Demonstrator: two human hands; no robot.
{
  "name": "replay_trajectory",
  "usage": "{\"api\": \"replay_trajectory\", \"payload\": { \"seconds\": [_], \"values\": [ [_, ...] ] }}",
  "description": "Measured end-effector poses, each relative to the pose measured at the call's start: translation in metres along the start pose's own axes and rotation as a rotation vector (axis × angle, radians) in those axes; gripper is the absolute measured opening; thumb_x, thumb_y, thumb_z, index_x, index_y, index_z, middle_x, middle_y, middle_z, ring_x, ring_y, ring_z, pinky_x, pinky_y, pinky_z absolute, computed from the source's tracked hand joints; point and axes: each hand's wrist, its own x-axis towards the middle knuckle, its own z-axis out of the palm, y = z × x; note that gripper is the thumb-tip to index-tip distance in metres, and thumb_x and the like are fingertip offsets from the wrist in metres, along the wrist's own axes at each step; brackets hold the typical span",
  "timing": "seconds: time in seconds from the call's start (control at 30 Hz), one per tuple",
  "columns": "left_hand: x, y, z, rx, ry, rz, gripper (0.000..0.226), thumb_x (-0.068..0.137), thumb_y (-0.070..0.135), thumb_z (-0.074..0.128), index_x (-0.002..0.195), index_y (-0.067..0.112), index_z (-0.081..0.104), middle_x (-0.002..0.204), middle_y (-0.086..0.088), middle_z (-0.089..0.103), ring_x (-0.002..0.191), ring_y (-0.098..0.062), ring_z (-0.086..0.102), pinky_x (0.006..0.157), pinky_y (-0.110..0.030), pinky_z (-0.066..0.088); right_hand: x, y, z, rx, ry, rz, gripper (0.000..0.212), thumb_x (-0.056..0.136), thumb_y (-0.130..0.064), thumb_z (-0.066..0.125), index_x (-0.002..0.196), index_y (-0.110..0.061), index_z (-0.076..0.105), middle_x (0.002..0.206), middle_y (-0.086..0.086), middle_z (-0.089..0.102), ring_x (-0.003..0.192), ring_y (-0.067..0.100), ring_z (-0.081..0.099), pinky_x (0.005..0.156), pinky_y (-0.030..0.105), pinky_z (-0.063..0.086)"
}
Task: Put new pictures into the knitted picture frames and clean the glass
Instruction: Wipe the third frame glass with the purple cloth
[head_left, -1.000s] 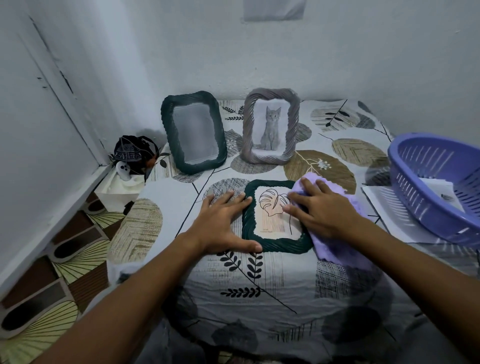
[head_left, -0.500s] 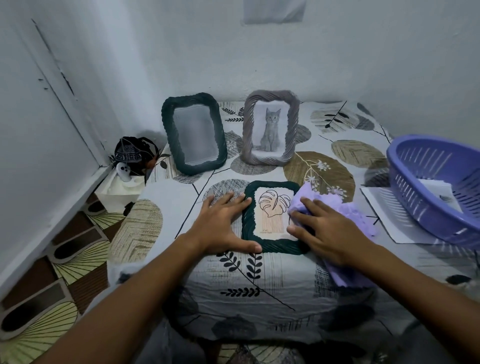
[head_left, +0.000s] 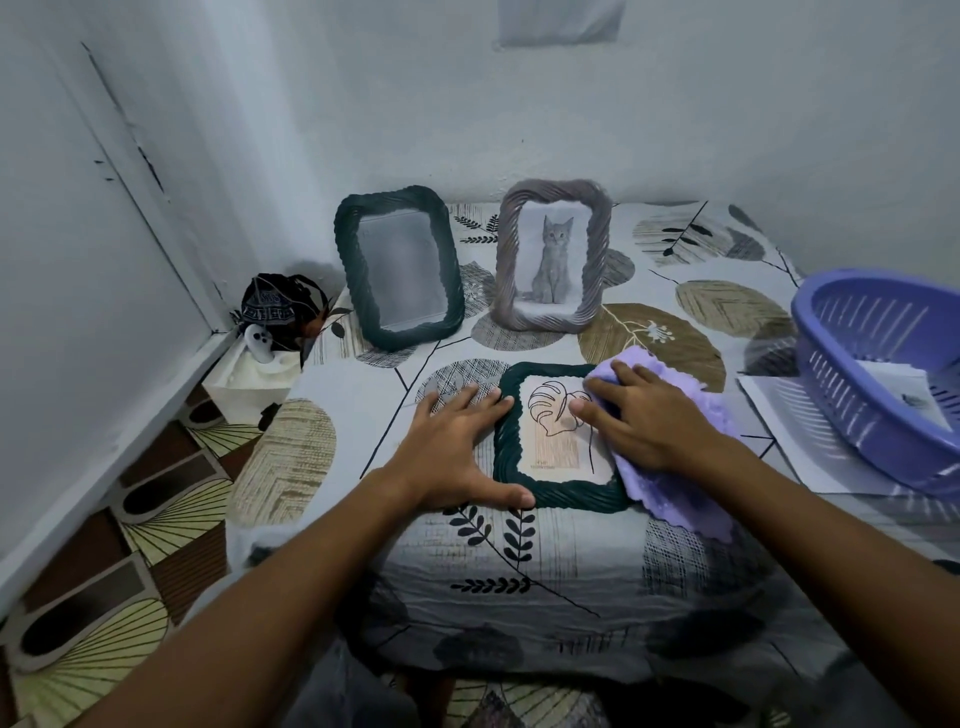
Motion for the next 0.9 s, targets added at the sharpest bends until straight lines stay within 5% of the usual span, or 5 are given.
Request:
{"api": "replay_trajectory", "payload": {
  "seconds": [0.17,0.27,0.33,0.53,0.9],
  "values": [
    [-0.001,0.0,-0.001,-0.009,-0.008,0.0,0.124,0.045,0.093,0.041,0.151,0.034,0.014,0.159,0.009,0.012,0.146,-0.006,-0.003,0.118,-0.046,-0.01,-0.009,-0.004,0.003,-0.022,0.092,-0.046,0.082,0.085,-0.077,0.014,0.125,-0.021,0.058,0.13,0.012,0.053,0.123,0.028,0.044,0.096,0.038,0.04],
    [-0.001,0.0,-0.002,-0.02,-0.015,0.0,0.124,0.045,0.092,0.042,0.151,0.034,0.013,0.159,0.009,0.012,0.146,-0.006,-0.004,0.118,-0.045,-0.012,-0.003,-0.002,0.005,-0.044,0.049,-0.025,0.092,0.079,-0.082,0.004,0.125,-0.023,0.056,0.133,0.01,0.049,0.126,0.027,0.038,0.1,0.043,0.037],
    [-0.001,0.0,-0.002,-0.031,-0.023,0.002,0.124,0.045,0.092,0.043,0.151,0.033,0.013,0.159,0.009,0.012,0.146,-0.006,-0.004,0.118,-0.046,-0.011,0.002,0.003,0.005,0.035,0.006,-0.017,0.099,0.072,-0.088,-0.001,0.127,-0.027,0.055,0.142,0.009,0.043,0.132,0.026,0.031,0.105,0.049,0.031],
    [0.0,0.0,-0.002,-0.045,-0.025,0.004,0.125,0.044,0.091,0.045,0.151,0.033,0.014,0.159,0.009,0.012,0.144,-0.004,-0.005,0.117,-0.045,-0.013,0.008,-0.001,-0.003,0.214,-0.123,0.002,0.075,0.08,-0.074,0.023,0.139,-0.033,0.046,0.16,0.005,0.01,0.147,0.028,-0.005,0.113,0.052,0.004],
    [-0.001,0.001,-0.002,-0.038,-0.017,0.004,0.124,0.046,0.092,0.043,0.151,0.033,0.014,0.159,0.009,0.011,0.144,-0.003,-0.006,0.118,-0.046,-0.011,0.026,-0.013,0.003,0.267,-0.131,-0.122,0.073,0.082,-0.077,0.027,0.138,-0.034,0.048,0.16,-0.002,0.012,0.148,0.02,-0.006,0.116,0.054,-0.002]
  ]
}}
